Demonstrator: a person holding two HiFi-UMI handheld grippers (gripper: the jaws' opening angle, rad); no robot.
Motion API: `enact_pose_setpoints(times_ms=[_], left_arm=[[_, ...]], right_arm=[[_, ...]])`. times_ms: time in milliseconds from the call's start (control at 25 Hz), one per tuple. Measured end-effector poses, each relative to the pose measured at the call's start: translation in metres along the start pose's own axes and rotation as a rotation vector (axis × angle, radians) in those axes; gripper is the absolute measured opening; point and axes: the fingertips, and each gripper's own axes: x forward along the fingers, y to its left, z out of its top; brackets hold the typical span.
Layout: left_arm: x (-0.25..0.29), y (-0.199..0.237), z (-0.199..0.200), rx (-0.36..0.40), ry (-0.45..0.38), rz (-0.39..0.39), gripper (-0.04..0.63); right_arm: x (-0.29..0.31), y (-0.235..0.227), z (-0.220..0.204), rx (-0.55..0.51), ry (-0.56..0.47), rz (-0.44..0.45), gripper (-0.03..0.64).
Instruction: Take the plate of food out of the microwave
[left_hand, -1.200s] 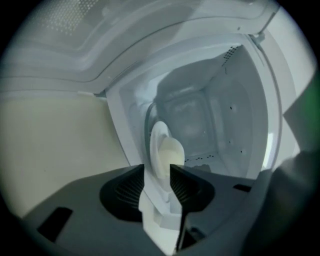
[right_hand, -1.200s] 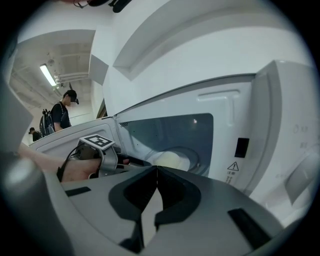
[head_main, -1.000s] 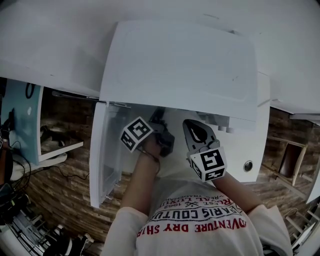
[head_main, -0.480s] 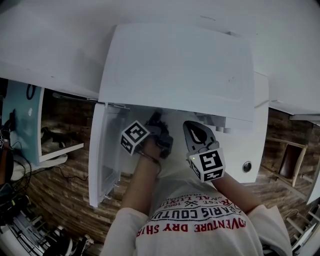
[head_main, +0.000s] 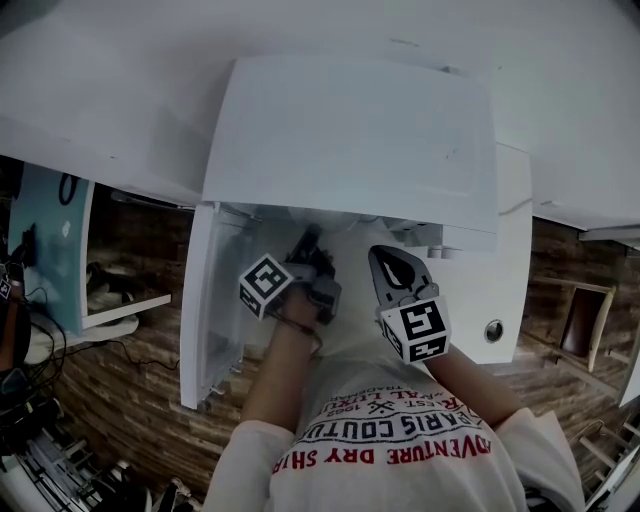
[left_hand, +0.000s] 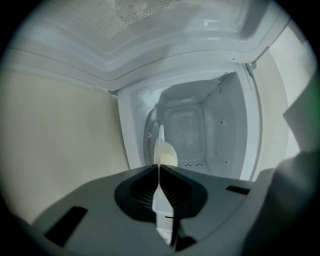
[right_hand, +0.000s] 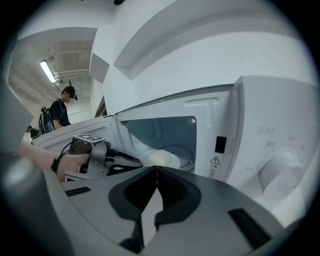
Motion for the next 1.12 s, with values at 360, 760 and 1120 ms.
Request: enact_pose_setpoints(times_ms=[360, 760, 1120], left_arm=[[-0.029, -0.003, -0.011, -0.012, -0.002, -0.069, 0.017], [-0.085, -0.038, -0.033, 0.050, -0.006, -0.150, 0.017], [-0.130, -0.079, -0.053, 0.049, 0.011, -0.238, 0.017]], right_arm=[[-0.020, 0.003, 0.000, -0.010, -0.014, -0.021, 0.012], [-0.048, 0.008, 0.008, -0.025, -0.068, -0.041, 0.012], [-0.070, 0.001, 0.016, -0.034, -0.114, -0.076, 0.012]])
